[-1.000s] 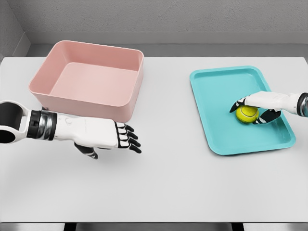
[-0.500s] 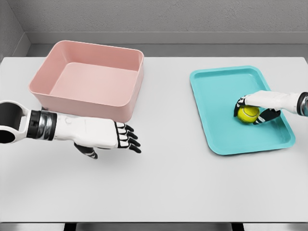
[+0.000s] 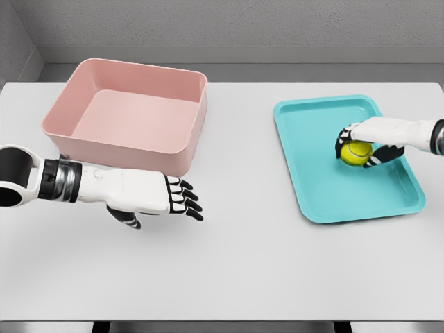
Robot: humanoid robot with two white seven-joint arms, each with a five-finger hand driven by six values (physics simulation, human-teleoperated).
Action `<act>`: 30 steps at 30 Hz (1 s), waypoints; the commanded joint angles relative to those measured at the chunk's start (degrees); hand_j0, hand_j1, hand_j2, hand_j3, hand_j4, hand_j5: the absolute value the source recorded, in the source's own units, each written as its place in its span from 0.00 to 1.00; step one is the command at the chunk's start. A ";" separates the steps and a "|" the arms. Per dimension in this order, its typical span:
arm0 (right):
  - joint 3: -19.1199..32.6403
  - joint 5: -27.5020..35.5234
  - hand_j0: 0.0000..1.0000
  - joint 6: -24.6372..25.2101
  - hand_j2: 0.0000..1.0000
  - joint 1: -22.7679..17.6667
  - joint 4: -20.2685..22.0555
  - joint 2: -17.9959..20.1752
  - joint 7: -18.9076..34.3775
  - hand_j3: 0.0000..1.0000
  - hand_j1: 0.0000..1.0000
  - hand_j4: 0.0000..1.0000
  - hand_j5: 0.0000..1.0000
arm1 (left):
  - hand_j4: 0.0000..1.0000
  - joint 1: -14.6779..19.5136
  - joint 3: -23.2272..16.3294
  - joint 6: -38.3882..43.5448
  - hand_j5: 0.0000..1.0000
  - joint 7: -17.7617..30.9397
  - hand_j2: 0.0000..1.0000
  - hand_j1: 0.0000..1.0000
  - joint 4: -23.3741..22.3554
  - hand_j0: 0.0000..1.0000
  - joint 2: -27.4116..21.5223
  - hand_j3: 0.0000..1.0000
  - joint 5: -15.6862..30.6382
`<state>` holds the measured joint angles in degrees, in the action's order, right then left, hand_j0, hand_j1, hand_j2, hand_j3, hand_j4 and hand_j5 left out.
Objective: Put the tennis from the blue tray into the pink basket with both arms
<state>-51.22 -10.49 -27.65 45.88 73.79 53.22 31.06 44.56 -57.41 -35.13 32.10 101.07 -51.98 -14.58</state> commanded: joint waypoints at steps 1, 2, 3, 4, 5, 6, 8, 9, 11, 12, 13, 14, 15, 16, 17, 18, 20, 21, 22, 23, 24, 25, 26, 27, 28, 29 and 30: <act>0.15 0.29 0.51 -0.21 0.51 0.00 2.50 0.57 0.06 0.51 0.51 0.51 0.51 | 1.00 0.00 0.19 0.13 1.00 -0.02 1.00 1.00 0.01 1.00 -0.05 1.00 0.34; 0.15 0.29 0.51 -0.21 0.51 0.09 3.64 0.66 0.14 0.51 0.51 0.51 0.51 | 1.00 0.00 0.28 0.13 1.00 -0.02 1.00 1.00 0.01 1.00 -0.05 1.00 0.34; 0.15 0.29 0.51 -0.21 0.51 0.26 4.96 0.66 0.14 0.51 0.51 0.51 0.51 | 1.00 0.00 0.36 0.13 1.00 -0.02 1.00 1.00 0.01 1.00 -0.05 1.00 0.34; 0.24 0.29 0.51 -0.21 0.51 0.35 5.92 0.66 0.23 0.51 0.51 0.51 0.51 | 1.00 0.09 0.36 0.13 1.00 -0.02 1.00 1.00 0.01 1.00 -0.14 1.00 0.34; 0.24 0.29 0.51 -0.21 0.51 0.35 6.19 0.66 0.23 0.51 0.51 0.51 0.51 | 1.00 0.09 0.45 0.13 1.00 -0.02 1.00 1.00 0.01 1.00 -0.58 1.00 0.34; 0.24 0.38 0.51 -0.21 0.51 0.44 6.71 0.66 0.23 0.51 0.51 0.51 0.51 | 1.00 0.09 0.54 0.13 1.00 -0.02 1.00 1.00 0.01 1.00 -0.75 1.00 0.34; 0.24 0.29 0.51 -0.21 0.51 0.53 9.00 0.57 0.23 0.51 0.51 0.51 0.51 | 1.00 0.00 0.54 0.13 1.00 -0.02 1.00 1.00 0.01 1.00 -2.60 1.00 0.51; 0.24 0.29 0.51 -0.21 0.51 0.53 10.23 0.57 0.23 0.51 0.51 0.51 0.51 | 1.00 -0.26 0.54 0.13 1.00 -0.02 1.00 1.00 0.01 1.00 -3.13 1.00 0.42; 0.24 0.29 0.51 -0.21 0.51 0.61 11.55 0.40 0.67 0.51 0.51 0.51 0.51 | 1.00 -0.44 0.54 0.13 1.00 -0.02 1.00 1.00 0.01 1.00 -3.13 1.00 0.60; 0.24 0.29 0.51 -0.21 0.51 0.62 11.55 0.40 0.76 0.51 0.51 0.51 0.51 | 1.00 -0.35 0.63 0.13 1.00 -0.02 1.00 1.00 0.01 1.00 -3.13 1.00 0.60; 0.24 0.38 0.51 -0.21 0.51 0.62 11.64 0.31 0.76 0.51 0.51 0.51 0.51 | 1.00 -0.35 0.63 0.13 1.00 -0.02 1.00 1.00 0.01 1.00 -3.21 1.00 0.60; 0.24 0.29 0.51 -0.21 0.51 0.62 12.25 0.22 0.85 0.51 0.51 0.51 0.51 | 1.00 -0.35 0.54 0.13 1.00 -0.02 1.00 1.00 0.01 1.00 -3.30 1.00 0.60; 0.24 0.29 0.51 -0.21 0.51 0.70 12.69 0.13 0.85 0.51 0.51 0.51 0.51 | 1.00 -0.35 0.54 0.13 1.00 -0.02 1.00 1.00 0.01 1.00 -3.30 1.00 0.60; 0.24 0.38 0.51 -0.21 0.51 0.70 13.31 0.13 0.85 0.51 0.51 0.51 0.51 | 1.00 -0.35 0.54 0.13 1.00 -0.02 1.00 1.00 0.01 1.00 -3.39 1.00 0.51; 0.24 0.38 0.51 -0.21 0.51 0.70 13.75 -0.04 1.11 0.51 0.51 0.51 0.51 | 1.00 -0.35 0.63 0.13 1.00 -0.02 1.00 1.00 0.01 1.00 -3.21 1.00 0.51; 0.24 0.29 0.51 -0.21 0.51 0.70 14.10 -0.13 1.11 0.51 0.51 0.51 0.51 | 1.00 -0.26 0.63 0.13 1.00 -0.02 1.00 1.00 0.01 1.00 -3.21 1.00 0.51; 0.24 0.29 0.51 -0.21 0.51 0.70 15.24 -0.31 1.20 0.51 0.51 0.51 0.51 | 1.00 -0.35 0.71 0.13 1.00 -0.02 1.00 1.00 0.01 1.00 -3.13 1.00 0.60; 0.24 0.29 0.51 -0.21 0.51 0.70 15.59 -0.39 1.55 0.51 0.51 0.51 0.51 | 1.00 -0.44 0.63 0.13 1.00 -0.02 1.00 1.00 0.01 1.00 -3.12 1.00 0.60; 0.24 0.38 0.51 -0.21 0.51 0.88 15.68 -0.66 1.64 0.51 0.51 0.51 0.51 | 1.00 -0.53 0.54 0.13 1.00 -0.02 1.00 1.00 0.01 1.00 -3.21 1.00 0.60; 0.24 0.29 0.51 -0.21 0.51 0.97 15.68 -1.36 1.90 0.51 0.51 0.51 0.51 | 1.00 -0.79 0.54 0.13 1.00 -0.02 1.00 1.00 0.01 1.00 -3.13 1.00 0.60; 0.24 0.29 0.51 -0.30 0.51 1.05 15.68 -2.15 1.99 0.51 0.51 0.51 0.51 | 1.00 -0.79 0.54 0.13 1.00 -0.02 1.00 1.00 0.01 1.00 -3.13 1.00 0.60; 0.24 0.29 0.51 -0.39 0.51 1.05 15.86 -2.94 2.08 0.51 0.51 0.51 0.51 | 1.00 -0.88 0.54 0.13 1.00 -0.02 1.00 1.00 0.01 1.00 -3.13 1.00 0.60; 0.24 0.29 0.51 -0.65 0.51 1.05 15.95 -3.29 2.08 0.51 0.51 0.51 0.51 | 1.00 -0.88 0.54 0.13 1.00 -0.02 1.00 1.00 0.01 1.00 -3.13 1.00 0.51; 0.24 0.38 0.51 -0.65 0.51 1.49 16.30 -3.73 2.25 0.51 0.51 0.51 0.51 | 1.00 -0.88 0.63 0.13 1.00 -0.02 1.00 1.00 0.01 1.00 -3.13 1.00 0.51; 0.24 0.29 0.51 -0.56 0.51 1.67 17.00 -4.08 2.69 0.51 0.51 0.51 0.51 | 1.00 -0.97 0.63 0.13 1.00 -0.02 1.00 1.00 0.01 1.00 -3.21 1.00 0.51; 0.24 0.29 0.51 -0.56 0.51 1.76 17.18 -4.44 2.69 0.51 0.51 0.51 0.51 | 1.00 -0.88 0.63 0.13 1.00 -0.02 1.00 1.00 0.01 1.00 -3.30 1.00 0.51; 0.24 0.29 0.51 -0.65 0.51 1.85 17.18 -4.79 2.78 0.51 0.51 0.51 0.51 | 1.00 -0.79 0.63 0.13 1.00 -0.02 1.00 1.00 0.01 1.00 -3.39 1.00 0.51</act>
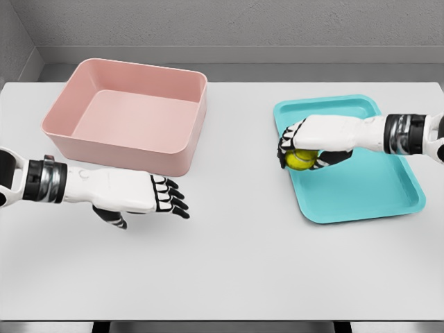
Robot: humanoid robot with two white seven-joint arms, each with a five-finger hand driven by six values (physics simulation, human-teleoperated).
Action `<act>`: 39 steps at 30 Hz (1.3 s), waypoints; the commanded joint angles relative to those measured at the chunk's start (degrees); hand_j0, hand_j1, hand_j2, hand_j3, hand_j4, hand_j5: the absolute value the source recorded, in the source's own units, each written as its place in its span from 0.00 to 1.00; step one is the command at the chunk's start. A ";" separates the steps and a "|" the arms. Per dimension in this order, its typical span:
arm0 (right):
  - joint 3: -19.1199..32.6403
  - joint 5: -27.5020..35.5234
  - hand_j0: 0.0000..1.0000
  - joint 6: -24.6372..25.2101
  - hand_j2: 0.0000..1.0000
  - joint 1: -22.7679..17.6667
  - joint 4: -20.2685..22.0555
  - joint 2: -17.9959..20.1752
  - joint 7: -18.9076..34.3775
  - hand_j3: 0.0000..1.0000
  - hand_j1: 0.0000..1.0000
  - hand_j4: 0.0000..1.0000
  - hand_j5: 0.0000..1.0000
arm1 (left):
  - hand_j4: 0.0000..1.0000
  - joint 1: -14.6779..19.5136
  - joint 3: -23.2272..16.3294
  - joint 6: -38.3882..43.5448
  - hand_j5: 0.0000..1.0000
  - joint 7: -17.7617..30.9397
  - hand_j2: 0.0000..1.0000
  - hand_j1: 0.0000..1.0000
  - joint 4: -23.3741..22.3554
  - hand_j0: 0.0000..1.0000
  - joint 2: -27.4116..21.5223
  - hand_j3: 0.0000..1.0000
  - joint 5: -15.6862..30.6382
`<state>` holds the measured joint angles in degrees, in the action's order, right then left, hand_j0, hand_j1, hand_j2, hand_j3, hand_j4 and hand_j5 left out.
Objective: Put the tennis from the blue tray into the pink basket with both arms
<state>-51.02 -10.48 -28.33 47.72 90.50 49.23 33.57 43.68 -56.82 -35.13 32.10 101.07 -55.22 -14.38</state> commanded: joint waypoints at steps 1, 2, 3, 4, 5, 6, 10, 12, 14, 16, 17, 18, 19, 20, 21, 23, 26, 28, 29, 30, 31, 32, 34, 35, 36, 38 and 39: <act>0.05 0.38 0.51 0.12 0.51 0.00 0.82 -1.15 0.27 0.51 0.51 0.51 0.51 | 1.00 0.00 0.05 0.13 1.00 -0.02 1.00 1.00 0.00 1.00 -0.16 1.00 0.32; 0.05 0.38 0.51 0.12 0.51 0.09 1.08 -1.59 0.27 0.51 0.51 0.51 0.51 | 1.00 0.00 0.05 0.13 1.00 -0.02 1.00 1.00 0.00 1.00 -0.16 1.00 0.32; -0.04 0.29 0.51 0.12 0.51 0.09 1.17 -2.73 0.71 0.51 0.51 0.51 0.51 | 1.00 0.00 0.05 0.13 1.00 -0.02 1.00 1.00 0.00 1.00 -0.16 1.00 0.23; -0.22 0.29 0.51 0.12 0.51 0.09 1.17 -3.79 0.97 0.51 0.51 0.51 0.51 | 1.00 0.00 0.05 0.13 1.00 -0.02 1.00 1.00 0.00 1.00 -0.42 1.00 0.23; -0.39 0.29 0.51 0.12 0.51 0.09 1.17 -4.58 1.14 0.51 0.51 0.51 0.51 | 1.00 -0.09 0.05 0.13 1.00 -0.02 1.00 1.00 0.00 1.00 -0.86 1.00 0.23; -0.57 0.38 0.51 0.12 0.51 0.09 1.26 -5.46 1.43 0.51 0.51 0.51 0.51 | 1.00 -0.09 0.05 0.13 1.00 -0.02 1.00 1.00 0.00 1.00 -0.86 1.00 0.05; -3.21 0.29 0.51 0.12 0.51 0.09 1.35 -8.80 1.43 0.51 0.51 0.51 0.51 | 1.00 -2.46 1.01 0.13 1.00 -0.37 1.00 1.00 0.00 1.00 -0.95 1.00 0.23; -4.53 0.29 0.51 0.12 0.51 0.09 1.35 -9.85 1.43 0.51 0.51 0.51 0.51 | 1.00 -2.64 1.10 0.13 1.00 -0.81 1.00 1.00 0.00 1.00 -0.95 1.00 0.23; -5.49 0.29 0.51 0.03 0.51 0.09 1.35 -10.47 1.43 0.51 0.51 0.51 0.51 | 1.00 -2.81 2.51 0.13 1.00 -2.22 1.00 1.00 0.00 1.00 -0.77 1.00 0.32; -5.67 0.29 0.51 0.03 0.51 0.09 2.05 -10.82 1.43 0.51 0.51 0.51 0.51 | 1.00 -3.78 2.77 0.13 1.00 -2.22 1.00 1.00 0.00 1.00 -0.95 1.00 0.14; -5.67 0.29 0.51 0.03 0.51 0.09 2.58 -10.73 1.43 0.51 0.51 0.51 0.51 | 1.00 -3.78 2.95 0.13 1.00 -2.13 1.00 1.00 0.00 1.00 -0.86 1.00 0.14; -6.02 0.29 0.51 0.03 0.51 0.09 2.58 -10.82 1.43 0.51 0.51 0.51 0.51 | 1.00 -3.78 3.21 0.13 1.00 -2.13 1.00 1.00 0.00 1.00 -0.77 1.00 0.05; -6.90 0.38 0.51 0.03 0.51 0.09 2.66 -10.82 1.43 0.51 0.51 0.51 0.51 | 1.00 -3.87 3.39 0.13 1.00 -2.13 1.00 1.00 0.00 1.00 -0.77 1.00 0.05; -6.99 0.29 0.52 0.03 0.52 0.09 2.66 -11.08 1.43 0.52 0.52 0.52 0.52 | 1.00 -3.87 3.39 0.13 1.00 -2.13 1.00 1.00 0.00 1.00 -0.86 1.00 -0.04; -7.07 0.29 0.52 0.03 0.52 0.09 2.66 -11.61 1.43 0.52 0.52 0.52 0.52 | 1.00 -3.96 3.39 0.13 1.00 -2.04 1.00 1.00 0.00 1.00 -0.95 1.00 -0.12; -8.21 0.38 0.52 0.12 0.52 0.09 2.66 -11.70 1.43 0.52 0.52 0.52 0.52 | 1.00 -5.01 4.27 0.13 1.00 -1.96 1.00 1.00 0.00 1.00 -1.30 1.00 -0.12; -9.53 0.38 0.51 0.64 0.51 0.09 2.31 -12.93 1.43 0.51 0.51 0.51 0.51 | 1.00 -5.54 4.35 0.13 1.00 -2.04 1.00 1.00 0.00 1.00 -1.91 1.00 0.05; -9.80 0.29 0.51 0.91 0.51 0.09 1.52 -13.63 1.43 0.51 0.51 0.51 0.51 | 1.00 -5.63 4.35 0.13 1.00 -2.04 1.00 1.00 0.00 1.00 -3.50 1.00 0.14; -9.97 0.29 0.51 0.91 0.51 0.00 0.91 -14.07 1.43 0.51 0.51 0.51 0.51 | 1.00 -5.63 4.35 0.13 1.00 -1.96 1.00 1.00 0.00 1.00 -3.50 1.00 0.05; -10.41 0.29 0.51 0.91 0.51 0.00 -0.23 -14.60 1.43 0.51 0.51 0.51 0.51 | 1.00 -5.63 4.35 0.13 1.00 -1.96 1.00 1.00 0.00 1.00 -3.58 1.00 0.05; -10.59 0.20 0.51 0.91 0.51 0.00 -0.85 -14.95 1.43 0.51 0.51 0.51 0.51 | 1.00 -5.63 4.27 0.13 1.00 -1.96 1.00 1.00 0.00 1.00 -3.93 1.00 0.05; -10.76 0.11 0.51 1.00 0.51 0.00 -1.73 -15.13 1.43 0.51 0.51 0.51 0.51 | 1.00 -6.41 4.44 0.13 1.00 -1.78 1.00 1.00 0.00 1.00 -4.72 1.00 -0.04; -11.47 0.11 0.51 0.82 0.51 0.09 -3.75 -15.65 1.43 0.51 0.51 0.51 0.51 | 1.00 -6.86 5.23 0.13 1.00 -1.69 1.00 1.00 0.00 1.00 -4.81 1.00 -0.04; -11.56 0.11 0.51 0.82 0.51 0.09 -4.10 -15.65 1.43 0.51 0.51 0.51 0.51 | 1.00 -6.86 5.23 0.13 1.00 -1.52 1.00 1.00 0.00 1.00 -5.08 1.00 -0.21; -11.56 0.02 0.51 0.73 0.51 0.09 -4.81 -15.92 1.43 0.51 0.51 0.51 0.51 | 1.00 -6.86 5.32 0.13 1.00 -1.43 1.00 1.00 0.00 1.00 -5.08 1.00 -1.09; -11.73 0.02 0.52 0.73 0.52 0.26 -4.89 -16.09 1.43 0.52 0.52 0.52 0.52 | 1.00 -6.86 5.41 0.13 1.00 -1.43 1.00 1.00 0.00 1.00 -5.08 1.00 -1.09; -11.73 0.02 0.52 0.73 0.52 0.35 -4.89 -16.09 1.43 0.52 0.52 0.52 0.52 | 1.00 -6.86 5.41 0.13 1.00 -1.43 1.00 1.00 0.00 1.00 -4.99 1.00 -1.09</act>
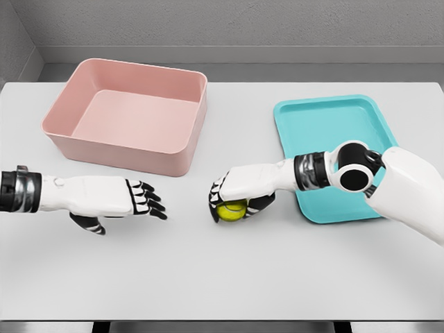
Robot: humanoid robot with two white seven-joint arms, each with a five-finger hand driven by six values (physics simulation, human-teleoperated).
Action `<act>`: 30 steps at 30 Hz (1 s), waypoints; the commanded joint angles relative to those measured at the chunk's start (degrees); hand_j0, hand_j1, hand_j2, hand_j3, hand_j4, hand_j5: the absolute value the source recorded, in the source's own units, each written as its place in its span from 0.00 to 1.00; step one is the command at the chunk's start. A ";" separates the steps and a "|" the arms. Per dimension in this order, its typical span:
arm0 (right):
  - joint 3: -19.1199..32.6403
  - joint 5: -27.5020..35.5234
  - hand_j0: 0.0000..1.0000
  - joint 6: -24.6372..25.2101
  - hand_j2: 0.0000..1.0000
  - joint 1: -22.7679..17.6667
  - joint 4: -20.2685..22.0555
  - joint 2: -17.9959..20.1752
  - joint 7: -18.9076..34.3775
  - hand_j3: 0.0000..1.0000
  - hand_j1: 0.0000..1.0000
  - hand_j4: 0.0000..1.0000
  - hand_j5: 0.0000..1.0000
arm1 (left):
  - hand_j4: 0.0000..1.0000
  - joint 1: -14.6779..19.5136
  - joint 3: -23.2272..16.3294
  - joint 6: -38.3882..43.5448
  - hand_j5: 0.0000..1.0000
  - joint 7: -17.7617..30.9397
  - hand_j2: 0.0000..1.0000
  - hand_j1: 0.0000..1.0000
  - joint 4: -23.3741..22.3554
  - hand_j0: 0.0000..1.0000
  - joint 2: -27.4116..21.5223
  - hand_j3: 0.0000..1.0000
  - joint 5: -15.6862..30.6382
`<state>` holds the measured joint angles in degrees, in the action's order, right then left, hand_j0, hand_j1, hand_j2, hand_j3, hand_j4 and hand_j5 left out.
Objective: Put the tennis from the blue tray into the pink basket with both arms
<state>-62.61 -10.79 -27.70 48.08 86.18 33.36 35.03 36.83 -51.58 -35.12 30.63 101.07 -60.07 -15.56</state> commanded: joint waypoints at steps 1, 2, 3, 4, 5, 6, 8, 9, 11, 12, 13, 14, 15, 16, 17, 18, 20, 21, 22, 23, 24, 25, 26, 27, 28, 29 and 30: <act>-0.23 0.33 0.52 0.10 0.52 0.00 -0.57 -0.32 -0.03 0.52 0.52 0.52 0.52 | 1.00 0.00 0.16 0.12 1.00 0.05 1.00 1.00 0.00 1.00 -0.13 1.00 0.10; -0.32 0.33 0.52 0.10 0.52 0.00 -0.57 -0.67 -0.03 0.52 0.52 0.52 0.52 | 1.00 0.00 0.25 0.12 1.00 0.05 1.00 1.00 0.00 1.00 -0.22 1.00 0.10; -1.11 0.33 0.52 0.19 0.52 0.09 -0.92 -0.76 -0.03 0.52 0.52 0.52 0.52 | 1.00 0.09 0.25 0.12 1.00 0.05 1.00 1.00 0.00 1.00 -0.22 1.00 0.10; -1.20 0.33 0.52 0.19 0.52 0.09 -1.27 -1.46 -0.03 0.52 0.52 0.52 0.52 | 1.00 0.18 0.25 0.12 1.00 0.13 1.00 1.00 0.00 1.00 -0.13 1.00 0.01; -1.20 0.24 0.52 0.19 0.52 0.09 -1.54 -1.55 -0.03 0.52 0.52 0.52 0.52 | 1.00 0.35 0.25 0.12 1.00 0.22 1.00 1.00 0.00 1.00 -0.04 1.00 0.01; -1.20 0.24 0.52 0.10 0.52 0.09 -1.54 -1.55 -0.03 0.52 0.52 0.52 0.52 | 1.00 0.44 0.60 0.12 1.00 0.22 1.00 1.00 0.00 1.00 0.04 1.00 0.01; -1.20 0.24 0.55 0.10 0.55 0.09 -1.54 -1.55 -0.03 0.55 0.55 0.55 0.55 | 1.00 0.53 1.13 0.12 1.00 3.12 1.00 1.00 0.00 1.00 0.22 1.00 -0.08; -1.11 0.24 0.58 0.10 0.58 0.18 -1.54 -1.55 -0.03 0.58 0.58 0.58 0.58 | 1.00 0.53 1.13 0.12 1.00 4.37 1.00 1.00 0.00 1.00 0.31 1.00 -0.08; -1.11 0.33 0.90 0.63 0.90 0.18 -1.54 -1.55 -0.03 0.90 0.90 0.90 0.90 | 1.00 0.35 1.39 0.12 1.00 4.37 1.00 1.00 0.00 1.00 0.22 1.00 -0.08; -1.11 0.33 1.00 1.42 1.00 0.18 -1.54 -1.46 -0.03 1.00 1.00 1.00 1.00 | 1.00 0.35 1.39 0.12 1.00 4.37 1.00 1.00 0.00 1.00 0.22 1.00 -0.08; -1.02 0.33 1.00 1.51 1.00 0.18 -1.45 -1.46 -0.03 1.00 1.00 1.00 1.00 | 1.00 0.35 1.48 0.12 1.00 4.37 1.00 1.00 0.00 1.00 0.22 1.00 -0.08; -1.02 0.33 1.00 1.42 1.00 0.18 -1.45 -1.46 -0.03 1.00 1.00 1.00 1.00 | 1.00 0.53 1.48 0.12 1.00 4.37 1.00 1.00 0.00 1.00 0.39 1.00 0.01; -1.02 0.33 1.00 1.42 1.00 0.18 -1.36 -1.46 -0.03 1.00 1.00 1.00 1.00 | 1.00 0.53 1.66 0.12 1.00 4.37 1.00 1.00 0.00 1.00 0.40 1.00 0.01; -1.02 0.33 1.00 1.33 1.00 0.18 -1.28 -1.37 -0.03 1.00 1.00 1.00 1.00 | 1.00 0.53 2.09 0.12 1.00 4.37 1.00 1.00 0.00 1.00 0.40 1.00 0.01; -0.94 0.33 1.00 1.16 1.00 0.35 -1.19 -1.28 -0.03 1.00 1.00 1.00 1.00 | 1.00 0.53 2.09 0.12 1.00 4.37 1.00 1.00 0.00 1.00 0.48 1.00 0.01; -0.85 0.33 1.00 0.89 1.00 0.62 -1.01 -0.93 -0.03 1.00 1.00 1.00 1.00 | 1.00 0.62 2.09 0.12 1.00 4.37 1.00 1.00 0.00 1.00 0.66 1.00 0.01; -0.41 0.42 1.00 0.37 1.00 1.58 -0.84 -0.32 -0.03 1.00 1.00 1.00 1.00 | 1.00 0.70 2.53 0.12 1.00 4.37 1.00 1.00 0.00 1.00 1.10 1.00 0.01; -0.15 0.42 1.00 -0.43 1.00 1.93 -0.84 0.47 -0.03 1.00 1.00 1.00 1.00 | 1.00 0.79 2.53 0.12 1.00 4.37 1.00 1.00 0.00 1.00 1.54 1.00 0.01; -0.15 0.42 1.00 -0.51 1.00 2.55 -0.84 0.65 -0.03 1.00 1.00 1.00 1.00 | 1.00 0.70 2.53 0.12 1.00 4.37 1.00 1.00 0.00 1.00 1.54 1.00 0.01; 0.03 0.51 1.00 -1.13 1.00 2.72 -0.75 1.97 -0.05 1.00 1.00 1.00 1.00 | 1.00 0.62 2.53 0.12 1.00 4.37 1.00 1.00 0.00 1.00 1.54 1.00 0.01; 1.70 0.51 1.00 -2.62 1.00 2.81 -0.75 3.37 -0.14 1.00 1.00 1.00 1.00 | 1.00 0.62 2.53 0.12 1.00 4.37 1.00 1.00 0.00 1.00 1.54 1.00 0.01; 2.49 0.59 1.00 -3.68 1.00 3.08 -0.66 5.30 -0.14 1.00 1.00 1.00 1.00 | 1.00 0.62 2.53 0.12 1.00 4.37 1.00 1.00 0.00 1.00 1.54 1.00 0.01; 3.55 0.59 1.00 -5.08 1.00 3.60 -0.48 6.98 -0.14 1.00 1.00 1.00 1.00 | 1.00 0.62 2.53 0.12 1.00 4.37 1.00 1.00 0.00 1.00 1.71 1.00 0.01; 3.63 0.59 1.00 -6.58 1.00 4.74 -0.40 8.64 -0.14 1.00 1.00 1.00 1.00 | 1.00 0.70 2.53 0.12 1.00 4.37 1.00 1.00 0.00 1.00 2.68 1.00 0.10; 3.90 0.51 1.00 -7.30 1.00 6.24 -0.40 10.58 -0.14 1.00 1.00 1.00 1.00 | 1.00 0.97 2.53 0.12 1.00 4.37 1.00 1.00 0.00 1.00 3.82 1.00 0.10; 3.98 0.51 1.00 -7.30 1.00 7.64 -0.40 12.51 -0.14 1.00 1.00 1.00 1.00 | 1.00 1.05 2.45 0.12 1.00 4.37 1.00 1.00 0.00 1.00 4.88 1.00 0.01; 4.60 0.59 1.00 -7.30 1.00 8.88 -0.40 13.39 -0.03 1.00 1.00 1.00 1.00 | 1.00 1.93 2.36 0.12 1.00 4.37 1.00 1.00 0.00 1.00 6.90 1.00 0.01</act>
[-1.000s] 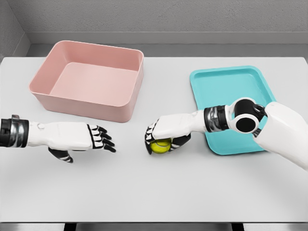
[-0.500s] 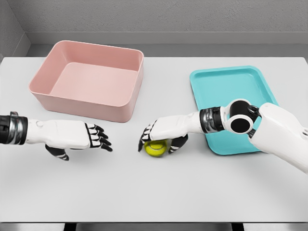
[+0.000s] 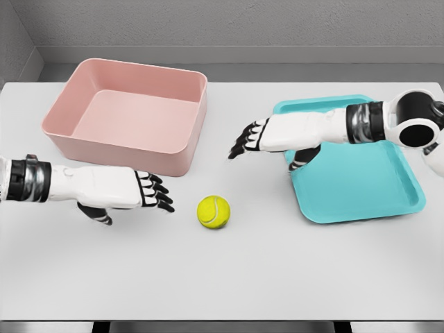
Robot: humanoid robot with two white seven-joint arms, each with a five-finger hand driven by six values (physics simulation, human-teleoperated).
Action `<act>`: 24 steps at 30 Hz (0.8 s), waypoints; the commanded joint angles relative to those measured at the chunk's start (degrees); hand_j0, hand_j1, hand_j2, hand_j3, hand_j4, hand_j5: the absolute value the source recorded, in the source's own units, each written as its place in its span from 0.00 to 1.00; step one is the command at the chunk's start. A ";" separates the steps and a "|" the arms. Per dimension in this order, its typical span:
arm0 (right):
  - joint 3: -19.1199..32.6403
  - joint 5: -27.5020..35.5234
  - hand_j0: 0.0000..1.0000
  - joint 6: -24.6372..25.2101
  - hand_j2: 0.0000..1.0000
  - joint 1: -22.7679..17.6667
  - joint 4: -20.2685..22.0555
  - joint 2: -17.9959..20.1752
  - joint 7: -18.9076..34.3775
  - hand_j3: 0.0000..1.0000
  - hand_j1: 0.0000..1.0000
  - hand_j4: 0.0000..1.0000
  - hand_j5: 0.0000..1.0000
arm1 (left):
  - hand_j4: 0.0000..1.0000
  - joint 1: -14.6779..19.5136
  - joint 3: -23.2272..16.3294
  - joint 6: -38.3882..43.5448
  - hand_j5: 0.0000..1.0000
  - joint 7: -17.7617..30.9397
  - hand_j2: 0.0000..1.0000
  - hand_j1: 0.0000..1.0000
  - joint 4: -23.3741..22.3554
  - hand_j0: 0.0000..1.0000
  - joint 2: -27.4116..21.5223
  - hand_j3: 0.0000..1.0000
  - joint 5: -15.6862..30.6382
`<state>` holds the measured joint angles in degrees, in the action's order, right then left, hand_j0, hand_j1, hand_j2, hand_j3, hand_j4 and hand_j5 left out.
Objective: Put the tennis from the blue tray into the pink basket with both arms
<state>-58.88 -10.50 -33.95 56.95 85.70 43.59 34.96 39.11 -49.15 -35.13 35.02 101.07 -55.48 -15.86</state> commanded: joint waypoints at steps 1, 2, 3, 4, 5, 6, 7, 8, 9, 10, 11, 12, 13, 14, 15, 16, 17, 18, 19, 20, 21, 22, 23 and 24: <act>2.89 0.22 1.00 -1.05 1.00 0.00 0.08 4.22 0.04 1.00 1.00 1.00 1.00 | 1.00 0.09 -0.06 0.13 1.00 -0.02 1.00 1.00 0.01 1.00 3.54 1.00 0.30; 4.47 0.30 1.00 -1.05 1.00 -0.18 0.08 5.62 -0.33 1.00 1.00 1.00 1.00 | 1.00 0.44 -0.06 0.13 1.00 -0.02 1.00 1.00 0.01 1.00 5.03 1.00 -0.14; 5.27 0.39 1.00 -1.05 1.00 -0.70 -0.79 7.12 -3.92 1.00 1.00 1.00 1.00 | 1.00 1.58 -0.15 0.13 1.00 -0.02 1.00 1.00 0.01 1.00 6.52 1.00 -1.37; 5.35 0.39 1.00 -1.05 1.00 -1.14 -2.20 8.61 -11.04 1.00 1.00 1.00 1.00 | 1.00 2.55 -0.24 0.13 1.00 -0.02 1.00 1.00 0.01 1.00 9.16 1.00 -1.99; 5.62 0.39 1.00 -1.05 1.00 -2.28 -4.30 10.55 -15.53 1.00 1.00 1.00 1.00 | 1.00 3.08 -0.50 0.13 1.00 -0.02 1.00 1.00 0.01 1.00 9.95 1.00 -2.16; 5.79 0.48 1.00 -1.05 1.00 -3.08 -7.29 10.81 -18.96 1.00 1.00 1.00 1.00 | 1.00 3.60 -0.68 0.13 1.00 -0.02 1.00 1.00 0.01 1.00 10.92 1.00 -2.69; 5.79 0.39 1.00 -1.05 1.00 -3.43 -10.37 10.90 -19.14 1.00 1.00 1.00 1.00 | 1.00 3.69 -0.86 0.13 1.00 -0.02 1.00 1.00 0.01 1.00 12.41 1.00 -3.65; 5.79 0.48 1.00 -1.05 1.00 -4.66 -10.99 11.16 -19.49 1.00 1.00 1.00 1.00 | 1.00 3.52 -1.03 0.13 1.00 -0.02 1.00 1.00 -0.08 1.00 14.17 1.00 -3.57; 5.79 0.39 1.00 -1.05 1.00 -5.80 -10.99 11.34 -19.58 1.00 1.00 1.00 1.00 | 1.00 3.25 -1.12 0.13 1.00 -0.02 1.00 1.00 -0.17 1.00 14.96 1.00 -2.86; 5.79 0.39 1.00 -1.05 1.00 -5.80 -10.99 11.34 -19.58 1.00 1.00 1.00 1.00 | 1.00 3.17 -1.21 0.13 1.00 -0.02 1.00 1.00 -0.17 1.00 15.14 1.00 -1.29; 5.79 0.39 1.00 -1.05 1.00 -5.80 -10.99 11.87 -19.05 1.00 1.00 1.00 1.00 | 1.00 2.64 -1.47 0.13 1.00 -0.02 1.00 1.00 -0.26 1.00 15.23 1.00 1.00; 5.88 0.39 1.00 -1.05 1.00 -5.71 -10.99 12.31 -18.96 1.00 1.00 1.00 1.00 | 1.00 2.29 -1.91 0.13 1.00 -0.02 1.00 1.00 -0.43 1.00 15.23 1.00 1.53; 7.55 0.39 1.00 -1.05 1.00 -5.80 -10.90 12.22 -18.87 1.00 1.00 1.00 1.00 | 1.00 2.37 -1.91 0.13 1.00 -0.02 1.00 1.00 -1.66 1.00 15.23 1.00 1.79; 7.64 0.39 1.00 -1.05 1.00 -5.80 -10.81 12.22 -18.87 1.00 1.00 1.00 1.00 | 1.00 2.37 -1.91 0.13 1.00 -0.02 1.00 1.00 -3.33 1.00 15.23 1.00 1.88; 7.64 0.39 1.00 -1.05 1.00 -5.89 -10.90 12.13 -18.96 1.00 1.00 1.00 1.00 | 1.00 2.55 -1.82 0.13 1.00 -0.02 1.00 1.00 -4.30 1.00 15.23 1.00 1.79; 7.55 0.39 1.00 -1.05 1.00 -6.06 -10.90 11.78 -18.96 1.00 1.00 1.00 1.00 | 1.00 2.90 -1.82 0.13 1.00 -0.02 1.00 1.00 -6.67 1.00 15.49 1.00 1.71; 7.55 0.39 1.00 -1.05 1.00 -6.06 -10.81 11.52 -18.96 1.00 1.00 1.00 1.00 | 1.00 2.81 -1.82 0.13 1.00 -0.02 1.00 1.00 -8.69 1.00 16.46 1.00 1.09; 7.64 0.39 1.00 -1.05 1.00 -6.15 -10.99 11.78 -18.96 1.00 1.00 1.00 1.00 | 1.00 2.90 -1.91 0.13 1.00 -0.02 1.00 1.00 -9.92 1.00 17.07 1.00 0.21; 7.55 0.39 1.00 -1.05 1.00 -6.24 -10.99 11.87 -18.96 1.00 1.00 1.00 1.00 | 1.00 2.81 -2.00 0.13 1.00 -0.02 1.00 1.00 -10.10 1.00 18.30 1.00 -0.40; 7.55 0.39 1.00 -1.05 1.00 -6.24 -10.99 11.78 -18.96 1.00 1.00 1.00 1.00 | 1.00 2.81 -2.00 0.13 1.00 -0.02 1.00 1.00 -10.89 1.00 19.18 1.00 -1.63; 7.64 0.39 1.00 -1.05 1.00 -6.33 -10.99 11.78 -18.96 1.00 1.00 1.00 1.00 | 1.00 2.73 -2.26 0.13 1.00 -0.02 1.00 1.00 -12.21 1.00 19.53 1.00 -1.98; 7.64 0.39 1.00 -1.05 1.00 -6.33 -10.99 11.96 -18.96 1.00 1.00 1.00 1.00 | 1.00 2.55 -2.44 0.13 1.00 -0.02 1.00 1.00 -13.26 1.00 20.85 1.00 -3.48; 7.64 0.39 1.00 -1.05 1.00 -6.33 -10.99 11.87 -18.96 1.00 1.00 1.00 1.00 | 1.00 2.46 -2.44 0.13 1.00 -0.02 1.00 1.00 -13.79 1.00 21.56 1.00 -4.01; 7.64 0.39 1.00 -1.05 1.00 -6.33 -10.99 11.87 -18.96 1.00 1.00 1.00 1.00 | 1.00 2.29 -2.53 0.13 1.00 -0.02 1.00 1.00 -13.79 1.00 21.56 1.00 -4.01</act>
<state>-51.36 -10.47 -35.09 50.62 74.73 55.39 16.05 41.31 -51.52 -35.16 35.03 88.74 -35.18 -19.11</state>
